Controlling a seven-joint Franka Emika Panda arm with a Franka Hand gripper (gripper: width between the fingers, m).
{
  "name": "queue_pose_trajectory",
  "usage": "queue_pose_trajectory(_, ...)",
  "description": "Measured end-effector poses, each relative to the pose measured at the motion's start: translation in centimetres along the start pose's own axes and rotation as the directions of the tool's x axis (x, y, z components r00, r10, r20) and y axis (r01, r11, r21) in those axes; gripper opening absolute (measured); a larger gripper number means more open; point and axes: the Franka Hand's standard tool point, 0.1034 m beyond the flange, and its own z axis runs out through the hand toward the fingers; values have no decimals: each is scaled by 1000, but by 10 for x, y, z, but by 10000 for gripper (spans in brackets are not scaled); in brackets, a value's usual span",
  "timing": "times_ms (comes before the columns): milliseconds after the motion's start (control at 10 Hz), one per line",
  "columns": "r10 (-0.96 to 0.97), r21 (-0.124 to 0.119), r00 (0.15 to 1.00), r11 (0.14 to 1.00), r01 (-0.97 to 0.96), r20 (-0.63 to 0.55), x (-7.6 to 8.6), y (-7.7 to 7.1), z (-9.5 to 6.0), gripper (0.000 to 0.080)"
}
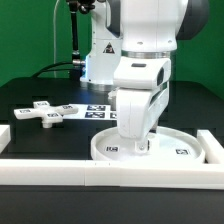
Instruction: Assemble round table
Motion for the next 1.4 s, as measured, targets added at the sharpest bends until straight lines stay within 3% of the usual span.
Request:
queue_pose_trajectory(100, 0, 0, 1000, 1000, 0, 0, 0, 0, 0, 604)
queue_pose_trajectory(300, 0, -1, 1000, 1000, 0, 0, 0, 0, -1, 641)
queue_pose_trajectory(500, 4, -21, 1000, 1000, -4, 2, -8, -5, -27, 647)
queue_pose_trajectory(800, 133, -68, 991, 989, -134, -22, -47, -41, -49, 649)
queue_pose_trajectory(900, 185, -60, 983, 981, -186, -18, -52, -55, -50, 649)
queue_pose_trajectory(1000, 192, -57, 981, 980, -193, -16, -55, -58, -50, 649)
queue_pose_trajectory(1400, 319, -50, 948, 946, -319, -23, -54, -58, -48, 649)
